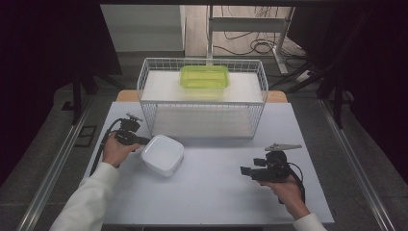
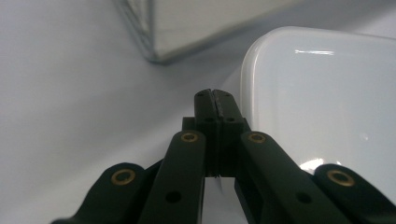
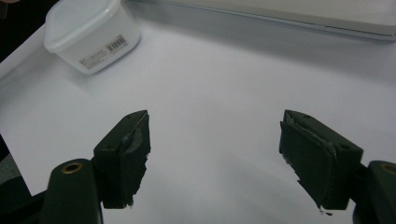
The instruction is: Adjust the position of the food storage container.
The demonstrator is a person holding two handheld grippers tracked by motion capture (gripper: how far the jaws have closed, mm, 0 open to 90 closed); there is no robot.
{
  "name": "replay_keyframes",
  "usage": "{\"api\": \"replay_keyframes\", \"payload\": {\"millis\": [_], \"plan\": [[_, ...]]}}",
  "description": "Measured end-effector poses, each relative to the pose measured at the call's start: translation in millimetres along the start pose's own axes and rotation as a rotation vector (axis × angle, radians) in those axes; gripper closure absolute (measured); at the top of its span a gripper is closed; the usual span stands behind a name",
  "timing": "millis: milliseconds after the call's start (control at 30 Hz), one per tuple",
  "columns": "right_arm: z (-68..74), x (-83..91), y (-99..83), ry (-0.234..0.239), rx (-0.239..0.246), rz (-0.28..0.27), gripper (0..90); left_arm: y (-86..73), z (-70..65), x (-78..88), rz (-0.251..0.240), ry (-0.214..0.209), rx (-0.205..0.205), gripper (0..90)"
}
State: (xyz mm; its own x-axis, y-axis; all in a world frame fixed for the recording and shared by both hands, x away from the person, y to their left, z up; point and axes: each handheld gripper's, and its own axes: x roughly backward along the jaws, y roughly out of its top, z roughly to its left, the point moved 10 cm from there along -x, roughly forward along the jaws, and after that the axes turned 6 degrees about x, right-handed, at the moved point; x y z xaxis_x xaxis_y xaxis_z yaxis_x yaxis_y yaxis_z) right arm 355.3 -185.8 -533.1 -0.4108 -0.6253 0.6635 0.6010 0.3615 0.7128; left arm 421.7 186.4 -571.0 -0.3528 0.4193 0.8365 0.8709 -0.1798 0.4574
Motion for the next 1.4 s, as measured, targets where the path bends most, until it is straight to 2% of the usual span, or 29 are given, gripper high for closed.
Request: {"api": "replay_keyframes", "payload": {"millis": [133,233,367,433,600,767,1133,1400], "plan": [[1.6,1.5,1.4,0.001,-0.002,-0.008,24.5,-5.1,-5.5,0.9,0.007,-0.005,0.005,89.9],[2.2,1.7,1.7,0.002,0.011,-0.008,24.5,-10.0,-11.9,0.5,-0.003,-0.035,0.034,89.9],[3.3,0.3,1.4,0.005,0.017,-0.001,24.5,-15.3,-20.3,0.1,-0.004,-0.035,0.033,89.9],[3.6,-0.7,1.1,0.004,0.018,0.002,24.5,-18.3,-28.0,-1.4,0.001,-0.061,0.036,89.9],[4.1,-1.5,1.4,0.001,0.015,0.004,24.5,-25.3,-47.5,-4.5,0.008,-0.092,0.042,89.9],[4.5,-0.3,1.3,0.001,0.013,0.000,24.5,-32.8,-67.6,-8.7,0.018,-0.092,0.009,89.8],[3.9,-1.7,-0.2,-0.010,0.003,0.004,24.5,-41.6,-99.0,-25.3,0.041,-0.174,0.032,89.6],[3.3,-0.8,-0.8,-0.008,0.004,0.003,24.5,-47.8,-109.7,-26.4,0.050,-0.190,0.022,89.6]]}}
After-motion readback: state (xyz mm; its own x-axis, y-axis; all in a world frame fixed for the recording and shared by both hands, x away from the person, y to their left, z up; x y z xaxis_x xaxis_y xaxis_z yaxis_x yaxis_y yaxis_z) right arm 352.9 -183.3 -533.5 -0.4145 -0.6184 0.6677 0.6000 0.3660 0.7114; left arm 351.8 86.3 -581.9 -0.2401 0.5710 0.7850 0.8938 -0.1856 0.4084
